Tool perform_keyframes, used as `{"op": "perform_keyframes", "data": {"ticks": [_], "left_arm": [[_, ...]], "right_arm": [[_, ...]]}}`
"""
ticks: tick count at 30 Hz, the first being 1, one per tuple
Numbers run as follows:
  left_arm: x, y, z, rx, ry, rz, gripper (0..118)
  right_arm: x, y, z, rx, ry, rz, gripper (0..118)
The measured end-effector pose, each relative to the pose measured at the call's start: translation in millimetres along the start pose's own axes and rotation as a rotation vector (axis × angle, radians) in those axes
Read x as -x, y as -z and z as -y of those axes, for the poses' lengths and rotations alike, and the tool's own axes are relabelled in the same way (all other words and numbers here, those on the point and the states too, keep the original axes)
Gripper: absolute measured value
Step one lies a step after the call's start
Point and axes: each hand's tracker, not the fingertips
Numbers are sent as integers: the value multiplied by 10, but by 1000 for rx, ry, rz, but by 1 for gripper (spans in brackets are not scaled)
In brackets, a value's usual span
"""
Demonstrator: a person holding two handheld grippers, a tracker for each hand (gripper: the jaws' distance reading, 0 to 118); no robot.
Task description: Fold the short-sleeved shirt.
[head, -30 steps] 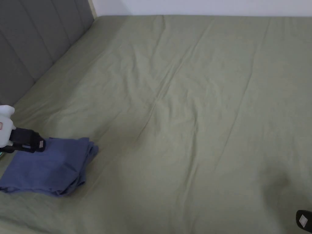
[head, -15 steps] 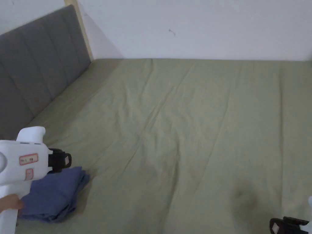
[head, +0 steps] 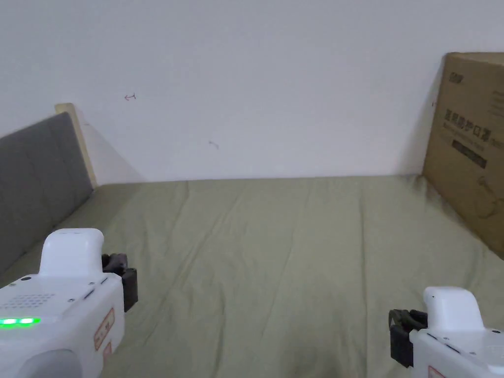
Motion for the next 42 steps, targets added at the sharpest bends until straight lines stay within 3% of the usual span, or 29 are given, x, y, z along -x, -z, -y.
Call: {"op": "perform_keyframes", "data": {"ticks": [3, 13, 37, 38, 39, 40, 41, 42], "left_arm": [[-203, -148, 4, -42, -111, 72, 0], [-755, -464, 136, -151, -53, 79, 0], [-1003, -530, 112, -234, 3, 62, 0], [-997, -514, 115, -232, 3, 69, 6], [-1008, -494, 115, -218, 6, 66, 22], [-1025, -470, 119, -204, 18, 54, 45], [-1025, -448, 126, -194, 26, 59, 79], [-1023, -437, 142, -189, 26, 61, 95]], "right_arm": [[3, -221, -84, -107, -38, 57, 0], [232, -743, -176, -386, -139, 193, 0], [288, -702, -249, -389, -102, 175, 4], [285, -699, -249, -387, -100, 173, 14], [281, -697, -250, -388, -96, 166, 27], [267, -697, -253, -386, -92, 165, 44], [260, -691, -253, -384, -88, 164, 72], [252, -684, -255, -381, -86, 163, 86]]}}
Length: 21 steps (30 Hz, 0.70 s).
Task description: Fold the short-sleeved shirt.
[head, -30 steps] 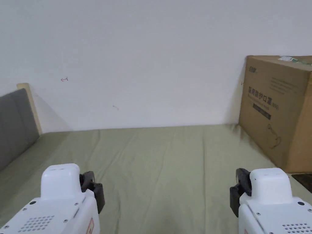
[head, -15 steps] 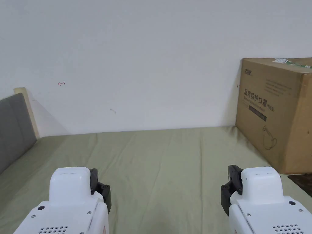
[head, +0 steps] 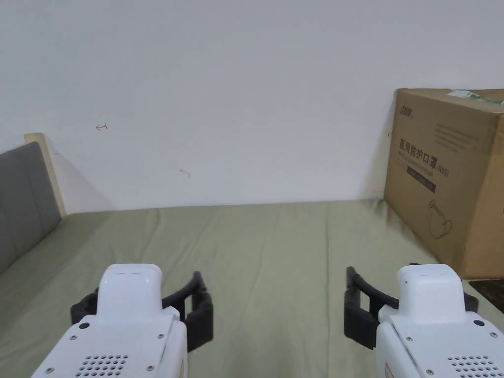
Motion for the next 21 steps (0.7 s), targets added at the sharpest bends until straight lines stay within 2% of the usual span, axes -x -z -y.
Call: {"op": "perform_keyframes", "data": {"ticks": [1, 3, 5, 6, 8, 16, 18, 21], "left_arm": [[4, -10, 12, -4, -7, 3, 102], [-4, -56, -5, -26, -38, -1, 102], [-13, -52, -15, -36, -32, -3, 107], [-22, -47, -25, -37, -18, -10, 112], [-8, -54, -36, -47, -12, 8, 114], [29, -20, -101, -26, -55, 26, 114], [-5, -9, -103, -25, -7, -7, 114], [-3, -32, -89, -44, -3, 3, 114]], "right_arm": [[-3, 0, 4, 0, 3, 4, 88], [-7, -11, 19, -16, 6, 16, 93], [-11, 9, 24, -15, 4, 23, 113], [-20, 17, 25, -8, 2, 19, 118], [-26, 5, 39, -12, 8, 20, 118], [-39, 32, 15, -25, 8, 26, 118], [-37, 33, 14, -27, 6, 27, 118], [-45, 47, 16, -27, 0, 34, 118]]}}
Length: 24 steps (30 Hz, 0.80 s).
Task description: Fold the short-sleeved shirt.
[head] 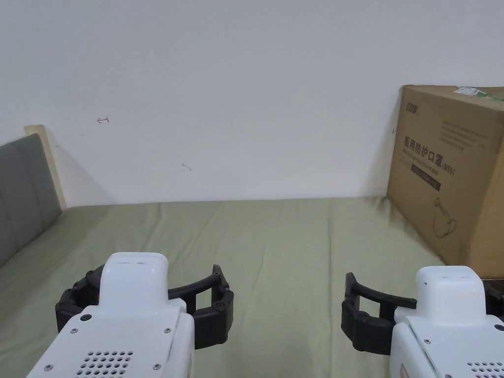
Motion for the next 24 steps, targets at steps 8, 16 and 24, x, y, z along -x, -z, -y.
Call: {"op": "perform_keyframes", "data": {"ticks": [8, 16, 24], "left_arm": [[-21, 24, -23, 22, -14, 26, 114], [-74, 55, 21, 36, -3, 43, 114], [-148, 99, 0, 52, -12, -46, 114]], "right_arm": [[-29, 48, 8, 14, 22, 0, 118], [-7, 82, 17, 24, 9, -6, 118], [-34, 139, 47, 46, 21, -5, 118]]}}
